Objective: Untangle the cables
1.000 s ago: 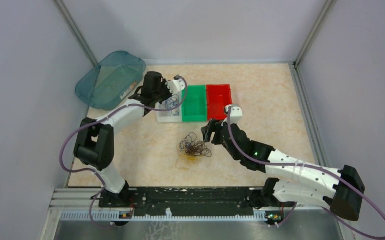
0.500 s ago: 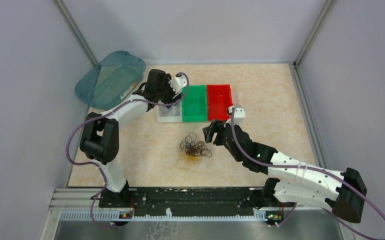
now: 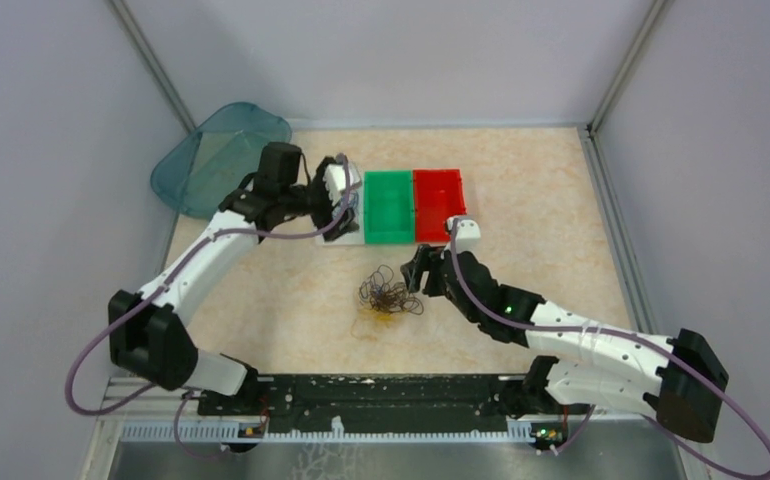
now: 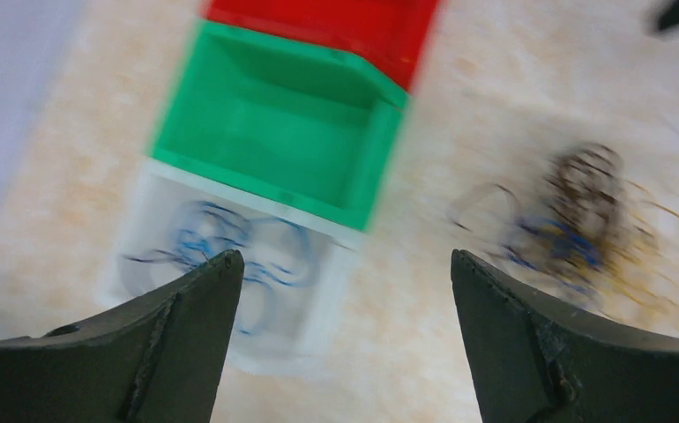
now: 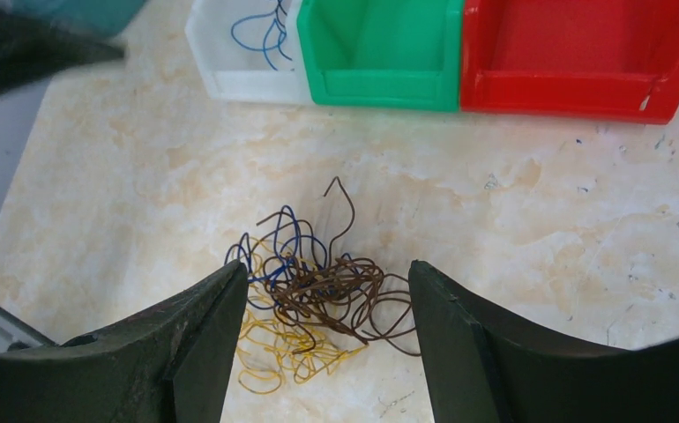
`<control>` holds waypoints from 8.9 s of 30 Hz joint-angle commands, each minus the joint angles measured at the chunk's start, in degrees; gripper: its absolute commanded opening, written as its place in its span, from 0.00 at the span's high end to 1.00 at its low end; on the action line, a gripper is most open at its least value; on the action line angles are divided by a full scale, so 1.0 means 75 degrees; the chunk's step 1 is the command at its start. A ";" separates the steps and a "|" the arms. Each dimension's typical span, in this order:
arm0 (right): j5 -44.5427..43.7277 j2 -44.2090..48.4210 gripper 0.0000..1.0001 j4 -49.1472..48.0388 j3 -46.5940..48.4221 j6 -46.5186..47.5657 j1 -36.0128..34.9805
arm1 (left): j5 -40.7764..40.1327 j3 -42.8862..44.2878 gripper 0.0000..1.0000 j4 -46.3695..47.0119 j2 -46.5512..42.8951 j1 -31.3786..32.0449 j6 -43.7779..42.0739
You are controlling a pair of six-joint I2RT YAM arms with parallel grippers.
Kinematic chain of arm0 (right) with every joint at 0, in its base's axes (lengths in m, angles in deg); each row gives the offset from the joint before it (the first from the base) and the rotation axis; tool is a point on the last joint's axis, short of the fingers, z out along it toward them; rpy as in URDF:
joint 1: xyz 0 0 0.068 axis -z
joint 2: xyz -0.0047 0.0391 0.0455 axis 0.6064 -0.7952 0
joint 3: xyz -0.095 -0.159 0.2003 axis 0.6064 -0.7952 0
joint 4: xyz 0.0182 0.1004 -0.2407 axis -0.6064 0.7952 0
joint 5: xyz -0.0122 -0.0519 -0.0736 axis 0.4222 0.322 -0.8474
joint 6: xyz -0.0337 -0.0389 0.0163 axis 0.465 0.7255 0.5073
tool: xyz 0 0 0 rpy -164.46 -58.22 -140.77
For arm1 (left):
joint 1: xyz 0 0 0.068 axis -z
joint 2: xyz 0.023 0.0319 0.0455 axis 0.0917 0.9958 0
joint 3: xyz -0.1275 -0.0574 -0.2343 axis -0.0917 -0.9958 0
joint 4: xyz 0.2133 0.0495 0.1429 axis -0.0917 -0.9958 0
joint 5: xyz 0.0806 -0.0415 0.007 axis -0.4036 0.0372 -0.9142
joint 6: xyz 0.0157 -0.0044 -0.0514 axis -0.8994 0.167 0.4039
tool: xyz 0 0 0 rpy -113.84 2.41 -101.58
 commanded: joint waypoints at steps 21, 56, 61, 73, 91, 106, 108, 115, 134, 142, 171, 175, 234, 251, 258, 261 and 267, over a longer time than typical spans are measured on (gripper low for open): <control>0.0376 0.0352 0.35 -0.0304 -0.0548 -0.0366 0.0169 | 0.1175 -0.1633 0.45 0.0277 0.0929 0.1343 0.0470; 0.0566 0.0788 0.44 -0.0313 -0.0609 -0.0298 0.0169 | 0.1442 -0.0750 1.00 -0.1354 0.0996 0.1649 -0.1598; 0.0712 0.0657 0.38 -0.0706 -0.0524 -0.0054 0.0169 | 0.1360 -0.0366 1.00 -0.1973 0.0012 0.1836 -0.1392; 0.1853 0.0542 0.21 -0.2528 -0.0468 0.1229 0.0169 | 0.1507 -0.0221 1.00 -0.1722 -0.1328 0.2005 0.0937; 0.1641 0.0265 0.19 -0.2933 -0.0445 0.1815 -0.0174 | 0.1651 -0.0134 1.00 -0.1830 -0.1313 0.2034 0.2005; 0.0147 -0.0751 0.24 -0.3962 -0.0466 0.1426 -0.0369 | 0.4100 0.0662 1.00 -0.3510 -0.1195 0.2034 0.1374; -0.0065 -0.0825 0.24 -0.4017 -0.0608 0.1298 -0.0365 | 0.4302 0.0858 1.00 -0.3813 -0.1167 0.2034 0.1234; -0.0267 -0.0635 0.27 -0.4120 -0.1459 0.0725 -0.0360 | 0.4274 0.1375 1.00 -0.4529 -0.1129 0.2034 0.0798; -0.0694 0.1785 0.62 -0.2627 -0.3193 -0.0335 -0.0366 | 0.2616 0.2724 0.98 -0.5632 -0.1137 0.2033 -0.1062; 0.1141 0.2894 0.25 -0.2948 -0.2304 0.0986 -0.0429 | 0.2469 0.1447 0.94 -0.4996 -0.1395 0.2034 -0.1346; 0.2583 -0.0251 0.28 -0.3916 -0.0307 0.2058 -0.0889 | 0.2733 0.1169 0.92 -0.4422 -0.1523 0.2034 -0.0717; 0.2429 0.0038 0.36 -0.3688 -0.0460 0.2052 -0.0886 | 0.2446 0.1222 0.90 -0.4350 -0.1623 0.2034 -0.0927; 0.0185 0.1684 0.83 -0.2117 -0.1665 0.0851 -0.0891 | -0.1002 -0.2114 0.79 -0.3024 -0.0552 0.4519 -0.3163; 0.0398 0.2189 0.55 -0.2357 -0.1854 0.1212 -0.0887 | -0.1178 -0.0005 1.00 -0.3770 -0.0946 0.4618 -0.1917; 0.1153 0.2974 0.26 -0.3562 -0.2393 0.2089 -0.0885 | -0.0921 0.0714 1.00 -0.3264 -0.1186 0.4600 0.0585; 0.1473 0.3361 0.23 -0.3800 -0.2569 0.2404 -0.0885 | -0.1127 0.0604 1.00 -0.2826 -0.1378 0.4593 0.1195; 0.2083 0.3680 0.21 -0.3840 -0.2492 0.2900 -0.0886 | -0.1380 0.0786 0.99 -0.2461 -0.1376 0.4520 0.1613</control>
